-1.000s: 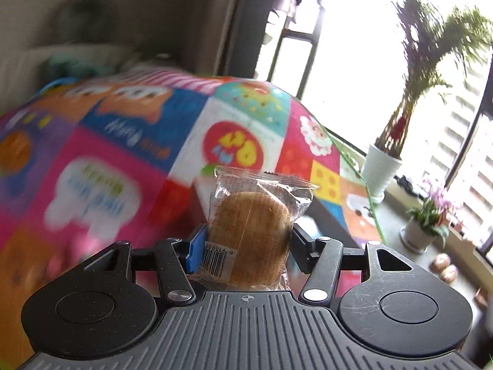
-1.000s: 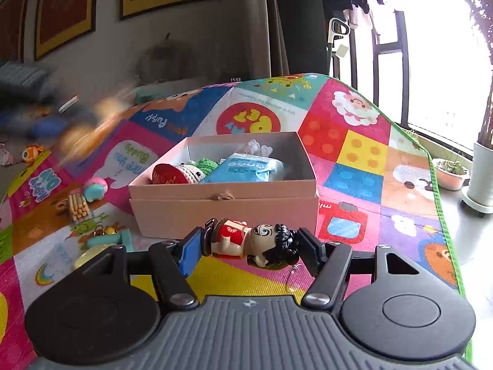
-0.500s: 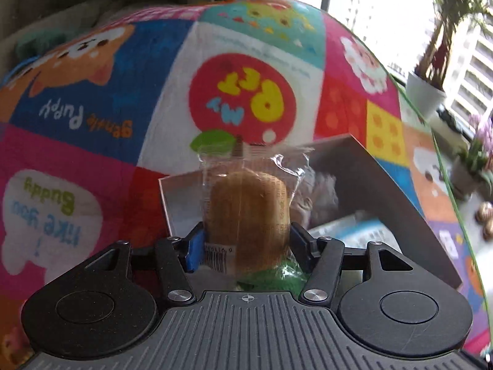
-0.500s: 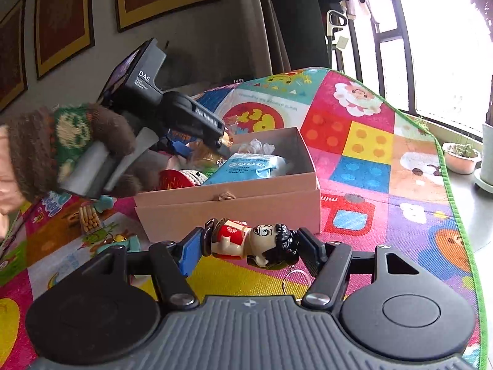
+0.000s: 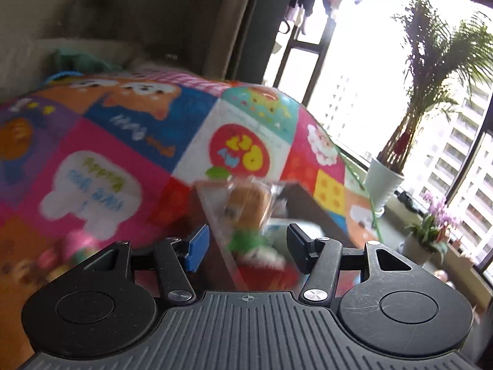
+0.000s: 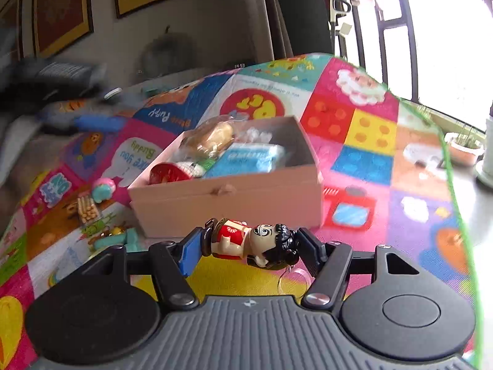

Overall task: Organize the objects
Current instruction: 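Carry the wrapped bun into the pink box with the left gripper and release, then lower the figurine keychain into the pink box with the right gripper and release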

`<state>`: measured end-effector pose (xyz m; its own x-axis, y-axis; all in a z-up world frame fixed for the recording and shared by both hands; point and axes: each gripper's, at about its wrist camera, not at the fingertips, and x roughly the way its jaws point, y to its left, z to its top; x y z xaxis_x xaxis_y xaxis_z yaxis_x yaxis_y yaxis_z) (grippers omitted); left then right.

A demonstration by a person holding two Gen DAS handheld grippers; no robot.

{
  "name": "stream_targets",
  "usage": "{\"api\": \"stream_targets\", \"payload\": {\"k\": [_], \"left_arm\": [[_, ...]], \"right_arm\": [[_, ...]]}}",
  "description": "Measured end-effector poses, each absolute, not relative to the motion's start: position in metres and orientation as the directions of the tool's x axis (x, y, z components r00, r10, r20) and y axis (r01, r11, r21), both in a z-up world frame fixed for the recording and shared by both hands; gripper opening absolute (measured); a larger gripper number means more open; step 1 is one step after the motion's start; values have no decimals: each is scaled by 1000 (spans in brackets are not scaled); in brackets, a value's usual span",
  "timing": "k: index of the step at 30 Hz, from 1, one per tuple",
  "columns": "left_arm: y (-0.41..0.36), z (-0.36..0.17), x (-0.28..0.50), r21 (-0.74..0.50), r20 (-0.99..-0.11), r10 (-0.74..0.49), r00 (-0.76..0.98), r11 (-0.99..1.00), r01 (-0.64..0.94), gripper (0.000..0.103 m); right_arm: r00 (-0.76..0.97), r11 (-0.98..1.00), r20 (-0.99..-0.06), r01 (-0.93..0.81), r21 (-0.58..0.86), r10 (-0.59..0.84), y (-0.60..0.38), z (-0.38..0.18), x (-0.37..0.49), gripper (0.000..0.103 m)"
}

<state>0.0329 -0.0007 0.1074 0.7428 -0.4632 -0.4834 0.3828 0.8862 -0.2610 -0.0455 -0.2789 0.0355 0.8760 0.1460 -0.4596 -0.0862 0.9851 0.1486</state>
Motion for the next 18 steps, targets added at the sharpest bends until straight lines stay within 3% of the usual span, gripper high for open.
{"api": "stream_targets", "payload": {"k": [6,9,10,13,18], "left_arm": [[32,81,-13,-283,-488,-454,746,890,356,60],[43,73,-15,-344,-481,-477,736,875,342,60],[46,71,-15,-347,-484,-470,738,877,331,60],[58,65,-18,-339,-496,-432,754,895,290,60],[96,41,-14,-349,-544,-335,769,924,156,60]], "right_arm": [[905,977,-389,-105,187,172,-297,136,9,65],[894,975,-424,-58,214,146,-298,169,70,66],[869,974,-468,-63,218,161,-296,171,95,74],[837,973,-536,20,232,111,-299,163,130,76],[855,977,-505,-11,211,118,-303,140,93,81]]}}
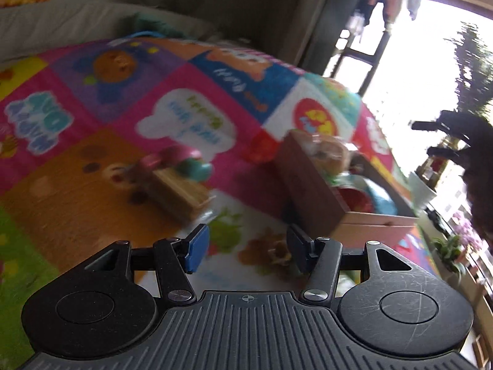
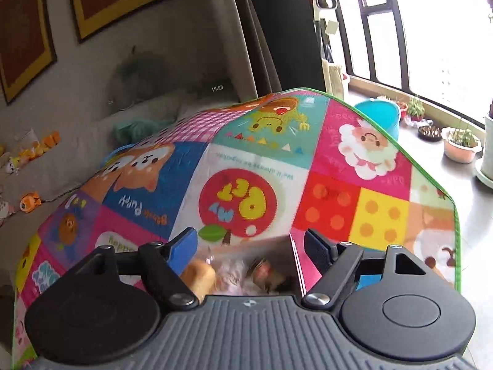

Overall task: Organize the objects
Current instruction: 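Lower the figurine keychain into the pink box with the right gripper and release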

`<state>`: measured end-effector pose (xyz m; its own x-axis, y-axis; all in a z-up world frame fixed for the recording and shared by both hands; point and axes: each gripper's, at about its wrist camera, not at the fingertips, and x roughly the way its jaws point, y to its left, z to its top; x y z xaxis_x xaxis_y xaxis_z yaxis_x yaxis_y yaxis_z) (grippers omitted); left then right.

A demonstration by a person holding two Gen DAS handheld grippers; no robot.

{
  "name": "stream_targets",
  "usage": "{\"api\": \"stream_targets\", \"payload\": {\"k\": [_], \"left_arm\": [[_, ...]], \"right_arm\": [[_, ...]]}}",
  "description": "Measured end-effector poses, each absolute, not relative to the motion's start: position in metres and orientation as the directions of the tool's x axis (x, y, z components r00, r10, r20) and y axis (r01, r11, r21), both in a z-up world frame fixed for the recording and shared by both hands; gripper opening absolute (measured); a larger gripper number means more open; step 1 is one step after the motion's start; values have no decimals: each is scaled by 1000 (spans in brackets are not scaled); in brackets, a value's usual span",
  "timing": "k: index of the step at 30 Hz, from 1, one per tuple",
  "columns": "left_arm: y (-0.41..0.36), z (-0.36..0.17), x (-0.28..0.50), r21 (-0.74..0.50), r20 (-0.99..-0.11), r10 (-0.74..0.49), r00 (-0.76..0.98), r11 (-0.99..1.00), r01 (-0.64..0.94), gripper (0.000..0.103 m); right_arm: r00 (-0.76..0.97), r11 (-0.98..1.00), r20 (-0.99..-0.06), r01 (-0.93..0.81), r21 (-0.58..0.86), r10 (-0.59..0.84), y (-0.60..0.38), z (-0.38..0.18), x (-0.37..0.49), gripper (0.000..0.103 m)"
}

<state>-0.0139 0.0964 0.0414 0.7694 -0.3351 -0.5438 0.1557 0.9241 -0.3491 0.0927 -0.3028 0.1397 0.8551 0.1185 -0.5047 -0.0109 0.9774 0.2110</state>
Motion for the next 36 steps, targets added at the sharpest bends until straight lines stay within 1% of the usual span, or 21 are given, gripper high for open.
{"api": "stream_targets", "payload": {"k": [3,7,8,10,14,16,17,18,19,20,24,27,29,32,34,36], "left_arm": [[109,32,-15,-382,-552,-332,765,916,122,60],[96,34,-21,-398,-530,-413,741,892,213,60],[89,35,-21,-397,-528,-439,727,884,246,60],[75,37,-25,-378,-526,-474,706,874,304,60],[50,43,-38,-302,-535,-488,690,873,384,60],[43,45,-43,-275,-541,-489,684,872,405,60],[40,45,-46,-268,-547,-489,679,871,411,60],[37,44,-46,-266,-555,-490,672,870,415,60],[35,43,-46,-266,-563,-491,665,869,418,60],[32,41,-45,-266,-568,-494,658,867,420,60],[30,35,-44,-280,-576,-495,650,867,412,60],[42,37,-35,-287,-567,-440,697,898,333,60],[61,39,-16,-305,-568,-344,748,932,197,60],[102,40,27,-372,-552,-181,814,927,-47,60],[126,40,59,-409,-532,-84,842,897,-169,60],[141,38,93,-421,-534,-18,845,872,-248,60]], "right_arm": [[864,991,-495,-39,126,97,-298,118,58,84],[864,996,-496,-74,51,89,-294,88,20,85],[860,996,-502,-74,58,93,-296,81,16,85],[842,992,-529,-50,116,104,-302,67,20,87],[813,972,-572,27,232,113,-314,43,51,87],[803,956,-573,12,294,166,-311,36,62,87],[802,951,-568,4,310,182,-306,35,63,93],[809,953,-564,13,303,168,-299,35,64,98],[812,956,-561,15,292,159,-292,35,65,100],[811,957,-559,-2,290,171,-286,33,67,100],[783,941,-549,-136,309,293,-270,32,62,100],[798,948,-527,-168,268,291,-266,36,44,100],[804,957,-527,-176,229,274,-264,36,30,100],[804,967,-539,-185,176,252,-260,29,7,100],[801,970,-546,-189,156,244,-257,25,-5,100],[797,970,-553,-187,155,242,-255,21,-13,100]]}}
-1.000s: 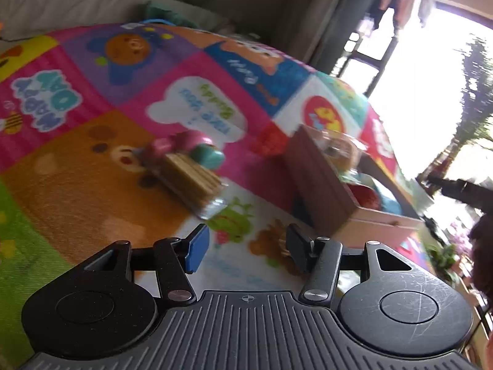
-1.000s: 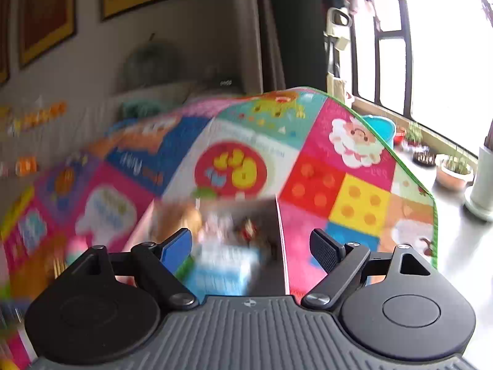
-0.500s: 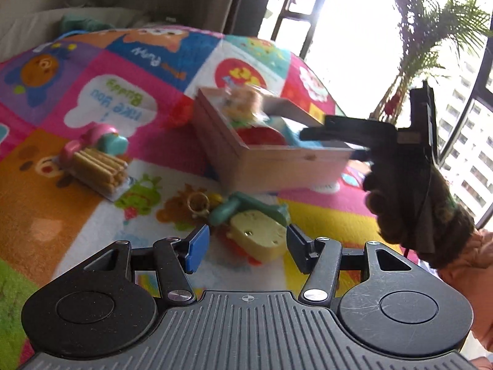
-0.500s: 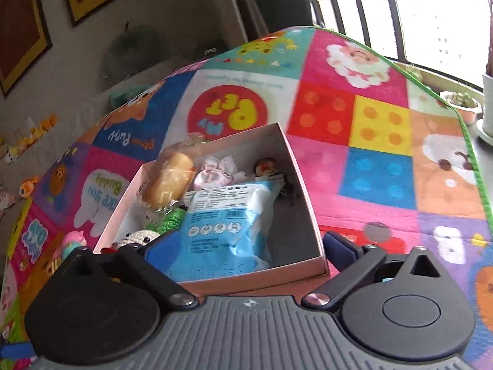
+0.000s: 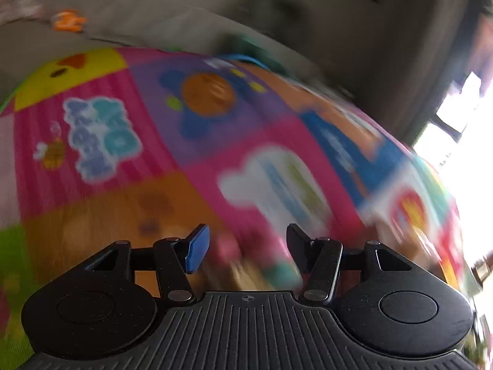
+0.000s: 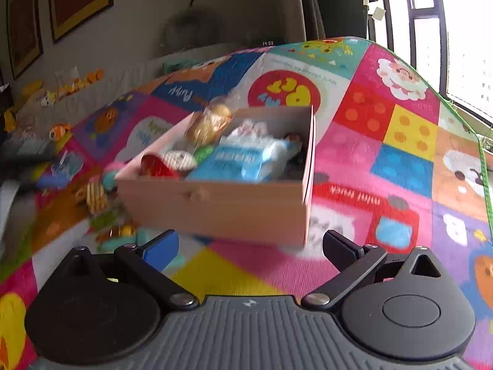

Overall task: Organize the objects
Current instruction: 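Lower the figurine keychain into the pink box with the right gripper and release, then move the left gripper back toward the remaining toys beside the box, then grasp the yellow plastic toy beside the box with the left gripper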

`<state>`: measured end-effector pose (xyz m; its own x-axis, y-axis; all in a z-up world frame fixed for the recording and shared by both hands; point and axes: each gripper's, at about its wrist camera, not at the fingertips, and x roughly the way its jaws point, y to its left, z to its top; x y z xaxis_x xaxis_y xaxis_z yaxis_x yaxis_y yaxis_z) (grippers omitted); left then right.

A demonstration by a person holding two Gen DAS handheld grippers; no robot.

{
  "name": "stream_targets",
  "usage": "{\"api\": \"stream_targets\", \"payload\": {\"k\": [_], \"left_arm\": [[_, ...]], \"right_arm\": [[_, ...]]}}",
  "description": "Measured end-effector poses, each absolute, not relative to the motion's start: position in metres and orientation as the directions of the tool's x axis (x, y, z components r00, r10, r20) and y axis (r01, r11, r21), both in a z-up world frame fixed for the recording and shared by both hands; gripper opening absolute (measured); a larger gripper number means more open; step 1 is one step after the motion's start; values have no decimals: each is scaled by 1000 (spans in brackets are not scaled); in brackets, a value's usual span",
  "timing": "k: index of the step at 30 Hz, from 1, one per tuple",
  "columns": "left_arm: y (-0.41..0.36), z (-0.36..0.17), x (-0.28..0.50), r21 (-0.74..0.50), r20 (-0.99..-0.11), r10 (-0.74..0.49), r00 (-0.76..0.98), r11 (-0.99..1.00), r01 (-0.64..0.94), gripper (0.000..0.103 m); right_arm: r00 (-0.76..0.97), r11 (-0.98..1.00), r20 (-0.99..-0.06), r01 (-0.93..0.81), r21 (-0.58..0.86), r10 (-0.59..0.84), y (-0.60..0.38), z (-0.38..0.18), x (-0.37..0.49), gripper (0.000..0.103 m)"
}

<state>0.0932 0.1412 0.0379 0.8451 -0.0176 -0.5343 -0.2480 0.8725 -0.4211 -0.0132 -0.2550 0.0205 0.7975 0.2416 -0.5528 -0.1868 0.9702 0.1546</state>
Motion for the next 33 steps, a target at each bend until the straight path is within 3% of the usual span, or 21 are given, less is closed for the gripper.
{"api": "stream_targets", "payload": {"k": [4,7,9,16,21,25,27,31,33], "left_arm": [[144,23,150,-333,-610,64,790,883,-330,47],[131,11,159,-311,-661,-1,750,910,-274,46],[114,12,149,-238,-642,-2,767,951,-197,42],[78,16,92,-286,-655,-322,683,943,170,40],[73,59,13,-259,-519,-302,799,947,190,40],[39,71,-34,-377,-531,-520,669,852,363,41],[12,67,-48,-321,-563,-503,656,864,387,43],[-29,49,-49,-130,-641,-327,694,938,322,43],[-35,39,-43,-117,-674,-302,674,945,306,45]], "right_arm": [[789,970,-566,-170,172,239,-255,12,-21,100],[793,970,-564,-147,192,232,-259,11,-18,101],[783,968,-575,-141,208,238,-262,9,-16,101],[785,969,-574,-138,205,234,-260,9,-16,101],[786,968,-578,-100,230,219,-265,8,-14,103],[773,966,-600,-60,253,206,-269,5,-9,103],[779,965,-597,-42,259,194,-271,4,-10,103],[796,963,-577,-26,270,183,-275,5,-16,103],[801,962,-571,-22,272,180,-276,5,-17,103]]}}
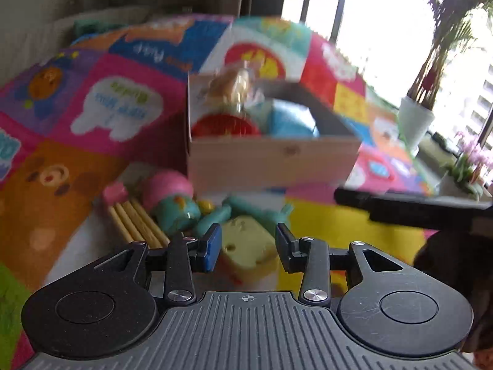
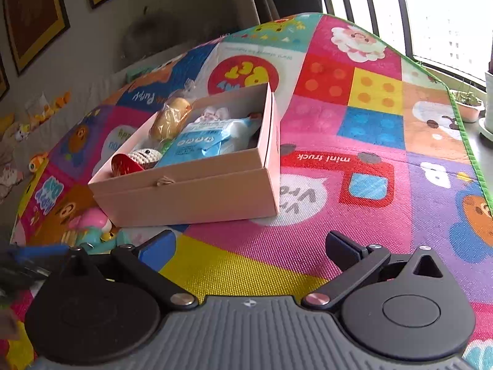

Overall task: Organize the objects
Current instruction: 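Grasp the yellow plastic toy beside the box with the left gripper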

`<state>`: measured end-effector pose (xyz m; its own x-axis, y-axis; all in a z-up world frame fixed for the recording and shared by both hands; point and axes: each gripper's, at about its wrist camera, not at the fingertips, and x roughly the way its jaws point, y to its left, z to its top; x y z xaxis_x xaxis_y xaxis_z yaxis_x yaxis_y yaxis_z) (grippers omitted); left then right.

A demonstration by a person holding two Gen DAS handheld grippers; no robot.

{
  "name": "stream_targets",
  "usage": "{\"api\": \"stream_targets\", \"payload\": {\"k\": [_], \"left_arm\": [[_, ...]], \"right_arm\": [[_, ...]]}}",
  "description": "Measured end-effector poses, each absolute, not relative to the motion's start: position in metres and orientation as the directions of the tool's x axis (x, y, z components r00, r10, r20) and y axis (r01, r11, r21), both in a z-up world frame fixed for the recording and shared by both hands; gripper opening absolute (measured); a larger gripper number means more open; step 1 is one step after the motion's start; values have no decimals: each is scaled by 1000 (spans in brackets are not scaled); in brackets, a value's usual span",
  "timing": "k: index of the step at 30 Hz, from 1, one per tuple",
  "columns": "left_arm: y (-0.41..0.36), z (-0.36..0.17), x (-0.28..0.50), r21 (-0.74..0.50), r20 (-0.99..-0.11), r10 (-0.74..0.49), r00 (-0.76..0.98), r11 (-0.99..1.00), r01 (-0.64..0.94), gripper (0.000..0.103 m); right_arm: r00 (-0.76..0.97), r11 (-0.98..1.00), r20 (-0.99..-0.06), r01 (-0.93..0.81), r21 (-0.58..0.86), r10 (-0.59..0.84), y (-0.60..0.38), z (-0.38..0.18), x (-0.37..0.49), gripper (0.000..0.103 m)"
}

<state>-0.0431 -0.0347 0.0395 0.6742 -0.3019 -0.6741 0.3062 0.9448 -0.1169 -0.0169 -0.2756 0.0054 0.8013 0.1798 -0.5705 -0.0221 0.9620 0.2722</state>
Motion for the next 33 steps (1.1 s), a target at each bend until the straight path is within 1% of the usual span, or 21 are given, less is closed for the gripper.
{"api": "stream_targets", "payload": {"k": [1,3,4,7,11,13,17,18,19,20,21,24,28,30,33], "left_arm": [[-36,37,-43,-115,-677,-292,676,948,296,50],[-32,36,-41,-117,-673,-283,684,953,279,52],[-29,34,-33,-117,-677,-275,683,956,270,56],[-29,28,-24,-160,-695,-295,656,953,258,61],[-33,19,-22,-195,-699,-321,639,945,261,62],[-34,17,-22,-197,-689,-332,644,941,274,59],[-32,13,-24,-207,-666,-357,655,932,297,58],[-31,13,-24,-216,-662,-365,655,929,300,55],[-28,13,-24,-238,-657,-384,649,922,305,47],[-24,13,-24,-272,-652,-413,636,910,313,42],[-21,13,-24,-301,-651,-435,621,900,315,40],[-19,16,-33,-284,-656,-442,611,896,343,38],[-13,21,-48,-261,-663,-451,598,887,380,38],[-9,21,-51,-258,-664,-439,605,894,367,38],[-7,20,-46,-226,-672,-382,635,922,315,38]], "right_arm": [[802,962,-570,-22,271,179,-275,5,-17,103],[797,963,-576,-25,267,181,-274,5,-16,103],[794,964,-581,-24,265,180,-273,5,-15,103],[782,967,-602,-4,256,163,-272,3,-11,103],[773,973,-619,8,229,139,-268,1,-9,103],[770,977,-625,10,213,129,-265,1,-8,103],[758,990,-647,18,141,78,-253,-1,-5,103],[756,992,-651,19,127,69,-251,-1,-4,103],[756,992,-651,21,127,67,-252,-2,-4,103],[757,990,-649,24,137,72,-253,-2,-4,103],[759,988,-647,25,151,80,-256,-1,-4,103],[754,987,-650,16,158,91,-257,-1,-4,103],[746,993,-662,7,119,75,-252,-1,-3,103],[745,994,-664,7,109,68,-250,-1,-3,103],[744,995,-665,6,99,62,-250,-1,-3,103]]}}
